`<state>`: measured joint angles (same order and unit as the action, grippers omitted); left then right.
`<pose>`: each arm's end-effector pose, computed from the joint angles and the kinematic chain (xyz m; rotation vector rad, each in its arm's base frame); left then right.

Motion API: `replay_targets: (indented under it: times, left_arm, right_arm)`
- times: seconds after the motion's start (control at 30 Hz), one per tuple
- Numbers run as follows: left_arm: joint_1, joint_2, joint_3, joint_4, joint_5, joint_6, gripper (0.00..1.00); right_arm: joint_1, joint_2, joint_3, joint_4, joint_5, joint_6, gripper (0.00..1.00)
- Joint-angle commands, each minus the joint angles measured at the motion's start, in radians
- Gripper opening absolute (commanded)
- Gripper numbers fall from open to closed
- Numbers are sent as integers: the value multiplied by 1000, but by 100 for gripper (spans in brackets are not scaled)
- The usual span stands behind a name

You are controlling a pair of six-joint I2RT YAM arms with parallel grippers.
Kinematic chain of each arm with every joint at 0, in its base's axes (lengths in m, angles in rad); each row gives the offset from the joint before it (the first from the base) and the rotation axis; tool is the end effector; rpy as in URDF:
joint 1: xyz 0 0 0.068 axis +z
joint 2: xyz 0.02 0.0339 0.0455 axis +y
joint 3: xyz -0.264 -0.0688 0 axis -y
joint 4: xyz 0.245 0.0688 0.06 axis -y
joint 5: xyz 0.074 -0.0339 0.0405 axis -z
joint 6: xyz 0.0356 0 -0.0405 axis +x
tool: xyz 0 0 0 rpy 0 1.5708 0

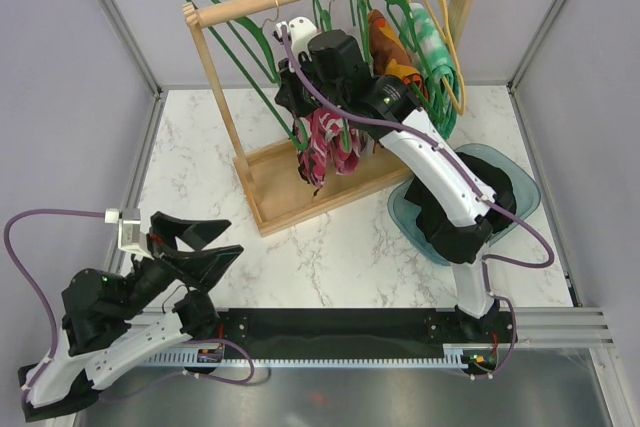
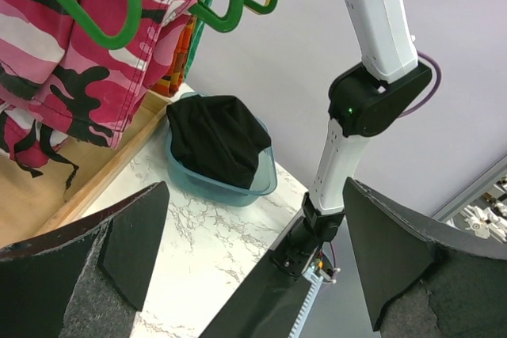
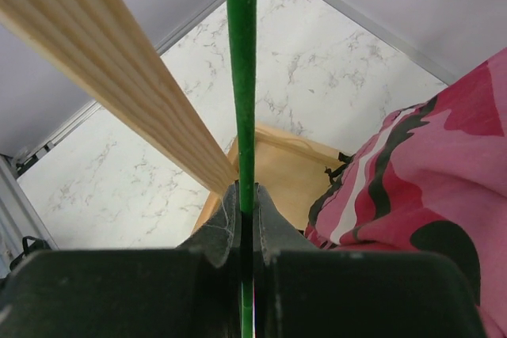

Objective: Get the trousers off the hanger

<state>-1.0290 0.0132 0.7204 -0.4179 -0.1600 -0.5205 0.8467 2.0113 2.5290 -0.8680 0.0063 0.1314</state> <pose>0.0089 -0.0038 0.3529 0.2033 1.3718 -1.2145 0.2775 0.3135 0.4881 -0.6876 1.8523 0.6436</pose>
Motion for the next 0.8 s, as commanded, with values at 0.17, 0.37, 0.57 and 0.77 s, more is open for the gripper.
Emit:
replay_targets:
  times: [0.17,0.37,0.57,0.77]
  left_arm:
    - [-2,-52,-16,8,-18,-7,98]
    - [-2,-53,-26,10,-18,-16,98]
    - [-2,-48,-35,11,-23,-27,98]
    - [-2,-32,-32,18,-35,-27,98]
  right_arm:
    - [-20,56,82,130,-2,-1,0]
    - [-31,83,74,124,-5,2,0]
    - [-31,78,53,106,-31,-41,15]
    - [-28,-31,-30,115,-46,-116,48]
